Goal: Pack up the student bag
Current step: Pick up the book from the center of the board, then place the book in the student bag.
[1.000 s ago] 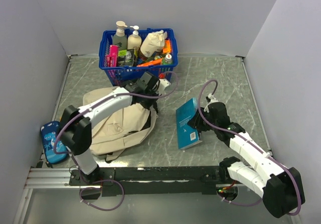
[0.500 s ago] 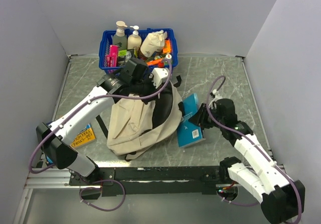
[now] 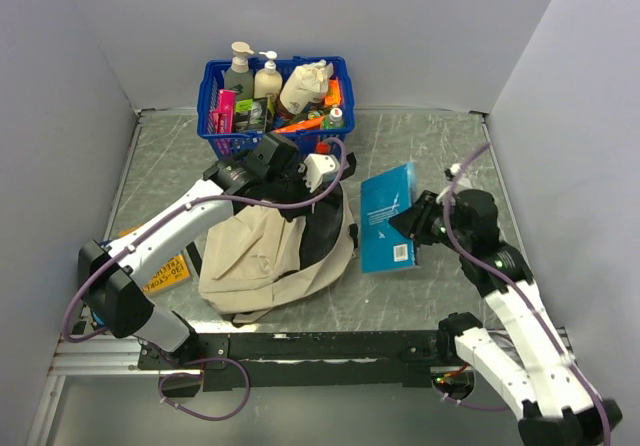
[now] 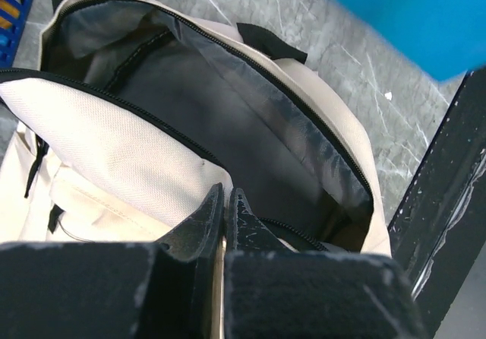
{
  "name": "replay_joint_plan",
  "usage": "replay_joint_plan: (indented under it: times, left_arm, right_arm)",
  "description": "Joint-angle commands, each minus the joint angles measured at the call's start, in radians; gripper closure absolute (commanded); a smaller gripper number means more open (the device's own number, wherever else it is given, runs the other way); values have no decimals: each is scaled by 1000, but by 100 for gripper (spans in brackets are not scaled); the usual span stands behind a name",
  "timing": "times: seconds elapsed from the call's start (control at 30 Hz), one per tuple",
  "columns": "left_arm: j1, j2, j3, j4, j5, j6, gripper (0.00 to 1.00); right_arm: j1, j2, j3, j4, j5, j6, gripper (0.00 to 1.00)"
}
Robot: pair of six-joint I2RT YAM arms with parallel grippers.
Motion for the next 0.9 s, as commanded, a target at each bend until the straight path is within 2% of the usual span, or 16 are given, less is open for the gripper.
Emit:
replay_joint_plan:
  times: [0.0, 0.1, 0.3, 0.5, 0.63, 0.87]
  left_arm:
    - [-3, -69, 30, 47, 6, 15, 99]
    - [-3, -80, 22, 47, 8, 21, 99]
    - [-3, -97, -40, 78, 19, 6, 99]
    - [-8, -105, -57, 81, 26, -2, 99]
    - [-9, -114, -51, 87, 23, -5, 99]
    - [-14, -100, 5, 78, 29, -5, 99]
  right_arm:
    - [-2, 96, 23, 268, -235, 133, 100]
    - [-2, 126, 19, 338, -279, 165, 100]
    - [-2, 145, 115, 317, -252, 142, 100]
    - [-2, 196, 118, 403, -276, 199, 100]
    - [1, 286, 109, 431, -293, 249, 100]
    - [29, 415, 131, 366, -342, 277, 100]
